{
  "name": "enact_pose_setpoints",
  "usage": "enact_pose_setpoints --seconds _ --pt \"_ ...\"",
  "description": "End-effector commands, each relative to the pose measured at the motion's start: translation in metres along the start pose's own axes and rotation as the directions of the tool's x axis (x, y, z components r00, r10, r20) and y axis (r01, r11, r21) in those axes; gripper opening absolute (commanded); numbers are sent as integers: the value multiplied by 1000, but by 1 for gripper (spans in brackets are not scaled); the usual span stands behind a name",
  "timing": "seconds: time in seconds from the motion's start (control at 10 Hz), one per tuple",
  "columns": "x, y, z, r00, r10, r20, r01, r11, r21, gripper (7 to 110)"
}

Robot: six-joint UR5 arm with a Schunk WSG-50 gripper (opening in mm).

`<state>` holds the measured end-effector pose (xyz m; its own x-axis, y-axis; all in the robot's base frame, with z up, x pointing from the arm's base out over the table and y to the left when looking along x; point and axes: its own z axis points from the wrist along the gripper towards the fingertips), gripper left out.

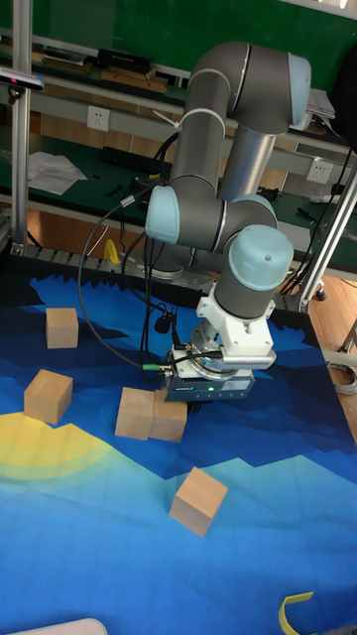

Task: Stack the blocks into a pyramid shape

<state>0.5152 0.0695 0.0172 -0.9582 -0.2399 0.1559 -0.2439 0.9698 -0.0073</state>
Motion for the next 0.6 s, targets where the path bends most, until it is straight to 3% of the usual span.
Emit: enact_pose_setpoints --seconds 0.0,0.5 --pt "-2 1 -2 1000 4 5 -4 1000 -8 7" --pt "0 2 0 1000 3 0 -3 1000 -10 7"
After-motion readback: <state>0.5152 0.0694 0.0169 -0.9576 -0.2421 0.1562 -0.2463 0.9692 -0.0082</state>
